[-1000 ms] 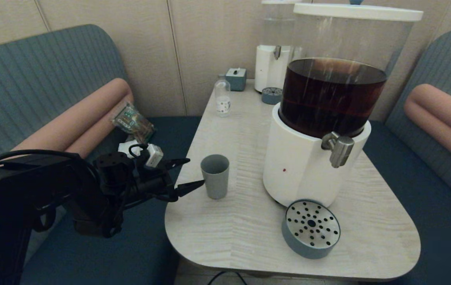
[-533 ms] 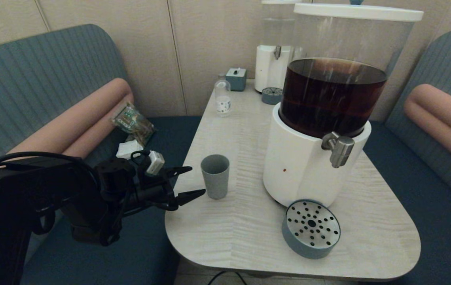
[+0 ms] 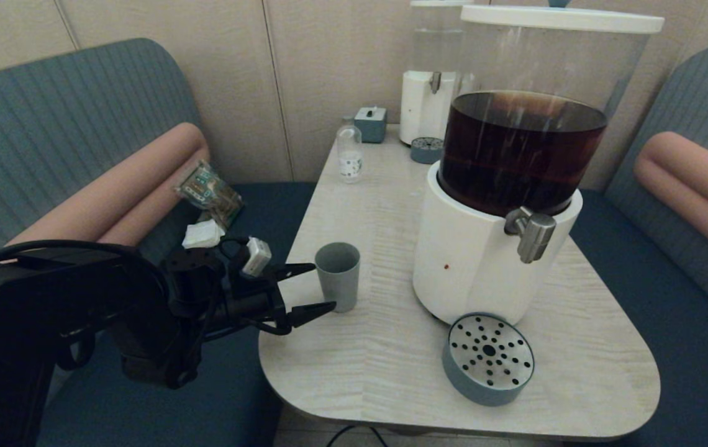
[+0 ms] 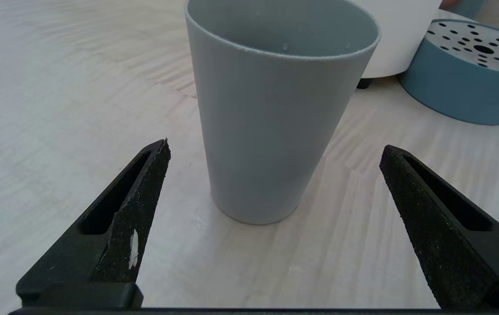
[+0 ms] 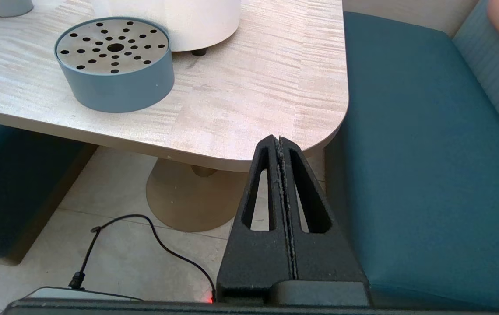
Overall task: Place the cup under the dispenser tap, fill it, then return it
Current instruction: Pick up the cup
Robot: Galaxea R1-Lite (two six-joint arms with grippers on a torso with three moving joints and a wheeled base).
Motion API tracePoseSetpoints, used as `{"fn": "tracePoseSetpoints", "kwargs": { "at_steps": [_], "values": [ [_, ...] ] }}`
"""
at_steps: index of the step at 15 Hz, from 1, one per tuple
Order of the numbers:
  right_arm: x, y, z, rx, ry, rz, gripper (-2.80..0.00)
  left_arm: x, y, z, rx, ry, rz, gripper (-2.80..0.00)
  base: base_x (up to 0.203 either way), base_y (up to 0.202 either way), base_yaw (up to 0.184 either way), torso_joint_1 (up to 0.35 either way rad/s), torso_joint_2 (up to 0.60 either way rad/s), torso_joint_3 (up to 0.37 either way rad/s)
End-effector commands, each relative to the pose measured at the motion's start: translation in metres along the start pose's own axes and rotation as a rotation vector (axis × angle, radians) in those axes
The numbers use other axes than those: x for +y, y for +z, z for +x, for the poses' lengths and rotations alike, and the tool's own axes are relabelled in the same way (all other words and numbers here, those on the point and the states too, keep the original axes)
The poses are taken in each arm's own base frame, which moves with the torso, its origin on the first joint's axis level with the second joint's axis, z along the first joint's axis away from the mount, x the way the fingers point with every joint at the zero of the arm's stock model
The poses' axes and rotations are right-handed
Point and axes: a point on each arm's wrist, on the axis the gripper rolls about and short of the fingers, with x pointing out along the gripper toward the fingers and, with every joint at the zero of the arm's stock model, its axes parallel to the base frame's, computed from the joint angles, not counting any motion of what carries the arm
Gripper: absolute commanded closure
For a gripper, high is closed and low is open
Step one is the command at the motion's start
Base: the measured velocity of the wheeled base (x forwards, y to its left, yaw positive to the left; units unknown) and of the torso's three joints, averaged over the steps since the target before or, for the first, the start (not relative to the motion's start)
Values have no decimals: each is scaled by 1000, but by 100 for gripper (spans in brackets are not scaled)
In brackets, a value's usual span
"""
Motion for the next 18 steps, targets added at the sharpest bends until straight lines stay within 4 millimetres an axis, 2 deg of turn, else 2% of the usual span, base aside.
{"fn": "tracePoseSetpoints", "kwargs": {
  "at_steps": [1,7,11,18],
  "values": [
    [0,0,0,-3,1,-1,0,-2,0,6,-9,-19,7,-280,0,0,0,0,0,0],
    [0,0,0,-3,1,-1,0,11,-5,26,-42,-32,26,-280,0,0,0,0,0,0],
    [0,0,0,-3,1,-1,0,11,-8,29,-42,-37,19,-280,0,0,0,0,0,0],
    [0,0,0,-2,1,-1,0,21,-2,38,-77,-36,46,-280,0,0,0,0,0,0]
  ]
}}
